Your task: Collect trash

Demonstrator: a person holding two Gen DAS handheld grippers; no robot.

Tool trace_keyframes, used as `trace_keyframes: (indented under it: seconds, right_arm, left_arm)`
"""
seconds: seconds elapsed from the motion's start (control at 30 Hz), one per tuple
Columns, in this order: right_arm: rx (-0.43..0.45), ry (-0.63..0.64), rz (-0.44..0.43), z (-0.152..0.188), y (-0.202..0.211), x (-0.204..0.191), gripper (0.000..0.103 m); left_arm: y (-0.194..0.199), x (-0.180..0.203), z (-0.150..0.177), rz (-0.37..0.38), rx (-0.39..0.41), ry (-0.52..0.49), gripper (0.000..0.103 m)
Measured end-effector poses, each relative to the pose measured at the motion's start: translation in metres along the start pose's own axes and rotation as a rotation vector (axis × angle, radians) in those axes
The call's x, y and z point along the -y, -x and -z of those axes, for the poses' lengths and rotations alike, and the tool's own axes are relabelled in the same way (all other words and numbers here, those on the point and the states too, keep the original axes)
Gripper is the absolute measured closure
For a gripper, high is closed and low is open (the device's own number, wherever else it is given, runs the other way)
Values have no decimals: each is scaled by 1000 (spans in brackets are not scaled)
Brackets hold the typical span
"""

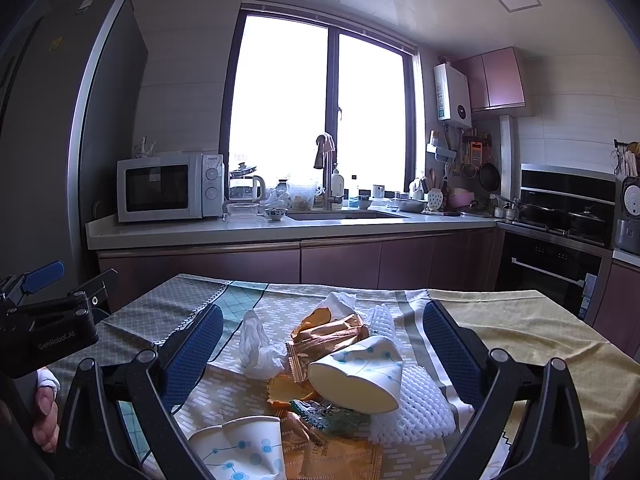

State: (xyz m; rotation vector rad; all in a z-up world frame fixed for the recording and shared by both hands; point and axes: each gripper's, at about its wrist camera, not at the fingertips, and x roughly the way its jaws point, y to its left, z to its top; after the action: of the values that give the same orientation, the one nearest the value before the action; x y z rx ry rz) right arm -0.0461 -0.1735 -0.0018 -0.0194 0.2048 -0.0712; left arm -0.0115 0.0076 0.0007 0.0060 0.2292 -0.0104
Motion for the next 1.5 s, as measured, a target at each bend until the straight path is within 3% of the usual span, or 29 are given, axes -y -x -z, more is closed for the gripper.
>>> trace_keyframes:
  seconds: [1.2, 1.4, 1.5]
  right_arm:
    - [-4, -3, -5, 2, -1, 4, 6]
    - [-19, -10, -9, 4, -4, 7, 6]
    - [-41, -20, -23, 7, -6, 13, 6]
  left_arm:
    - [-3, -1, 4, 13, -11, -3, 6]
    - [-6, 3, 8, 57, -31, -20, 6]
    - [-8, 10, 12, 132, -61, -37, 6]
